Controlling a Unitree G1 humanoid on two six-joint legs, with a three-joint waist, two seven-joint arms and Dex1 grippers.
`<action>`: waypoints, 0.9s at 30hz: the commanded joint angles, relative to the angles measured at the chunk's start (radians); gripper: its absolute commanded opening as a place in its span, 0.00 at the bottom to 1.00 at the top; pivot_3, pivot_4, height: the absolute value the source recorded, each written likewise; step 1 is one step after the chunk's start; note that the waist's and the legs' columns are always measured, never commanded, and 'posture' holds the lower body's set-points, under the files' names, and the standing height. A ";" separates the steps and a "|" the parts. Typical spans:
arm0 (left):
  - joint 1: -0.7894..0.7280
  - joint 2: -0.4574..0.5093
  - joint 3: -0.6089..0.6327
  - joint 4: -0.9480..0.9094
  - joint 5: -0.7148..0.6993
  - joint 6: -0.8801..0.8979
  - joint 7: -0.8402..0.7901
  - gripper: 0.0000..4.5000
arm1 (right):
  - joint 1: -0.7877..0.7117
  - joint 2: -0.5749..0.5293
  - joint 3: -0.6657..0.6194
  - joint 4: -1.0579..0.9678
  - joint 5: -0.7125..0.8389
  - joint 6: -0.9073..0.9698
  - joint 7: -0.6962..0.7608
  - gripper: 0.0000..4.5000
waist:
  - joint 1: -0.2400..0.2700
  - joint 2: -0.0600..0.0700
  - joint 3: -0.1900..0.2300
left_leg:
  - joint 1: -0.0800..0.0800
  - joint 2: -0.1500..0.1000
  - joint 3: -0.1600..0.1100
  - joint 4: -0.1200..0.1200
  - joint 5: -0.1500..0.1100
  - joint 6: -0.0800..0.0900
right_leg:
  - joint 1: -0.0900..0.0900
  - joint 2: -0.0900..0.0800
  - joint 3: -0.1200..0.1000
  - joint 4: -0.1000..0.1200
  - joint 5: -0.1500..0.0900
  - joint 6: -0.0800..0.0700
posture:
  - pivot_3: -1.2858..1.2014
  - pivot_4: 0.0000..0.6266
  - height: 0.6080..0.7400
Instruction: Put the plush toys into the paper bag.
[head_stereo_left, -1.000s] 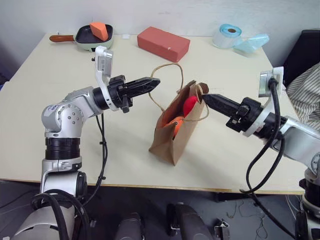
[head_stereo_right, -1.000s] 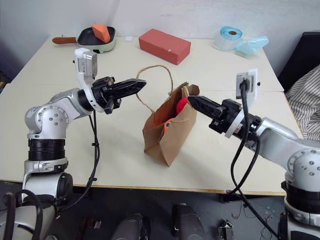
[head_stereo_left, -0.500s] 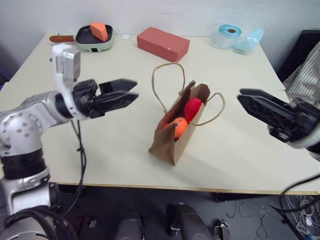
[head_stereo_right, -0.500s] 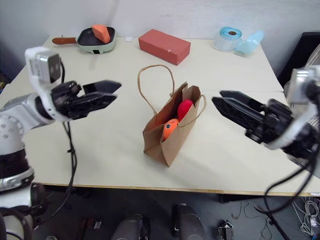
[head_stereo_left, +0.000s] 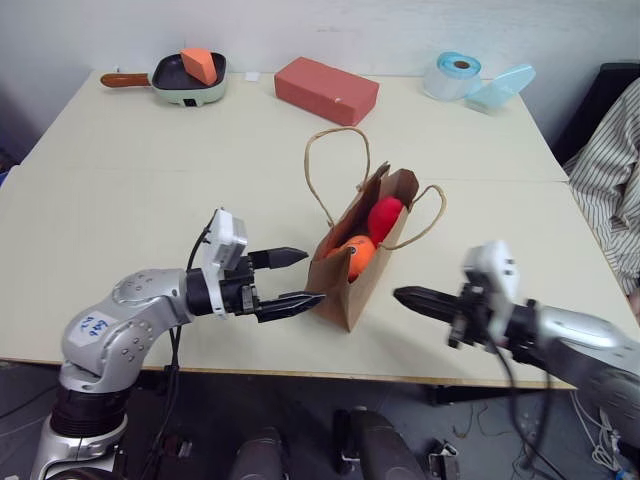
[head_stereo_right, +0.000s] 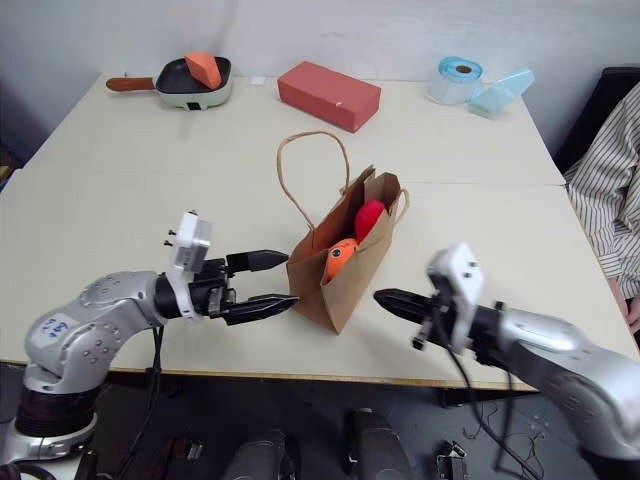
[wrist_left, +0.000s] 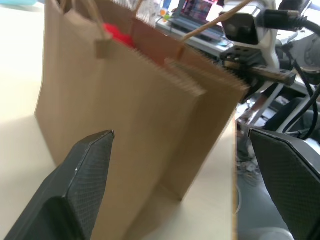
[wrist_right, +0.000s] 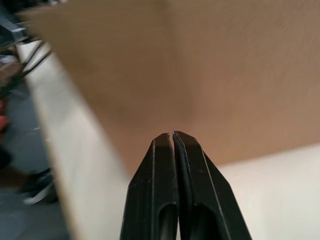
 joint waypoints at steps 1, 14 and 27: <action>-0.022 -0.019 -0.046 0.055 0.084 -0.107 -0.019 1.00 | -0.043 0.051 0.079 0.058 -0.135 -0.062 -0.001 0.01 | 0.002 0.000 0.000 | 0.000 0.000 0.000 0.000 0.000 0.000 | 0.000 0.000 0.000 0.000 0.000 0.000 | 0.52 0.24 1.00; -0.046 -0.155 -0.120 0.117 0.194 -0.213 0.031 1.00 | -0.094 0.208 0.134 0.125 -0.277 -0.057 0.010 0.01 | -0.003 0.000 0.000 | 0.000 0.000 0.000 0.001 0.000 0.002 | 0.000 -0.002 0.000 0.003 0.000 0.000 | 0.52 0.24 1.00; 0.013 -0.099 -0.071 0.025 0.147 -0.183 -0.003 1.00 | -0.160 0.250 0.090 0.110 -0.291 -0.049 0.065 0.01 | -0.002 0.000 0.000 | 0.000 0.000 0.000 0.002 0.000 0.002 | -0.001 -0.002 0.000 0.004 0.000 0.000 | 0.52 0.24 1.00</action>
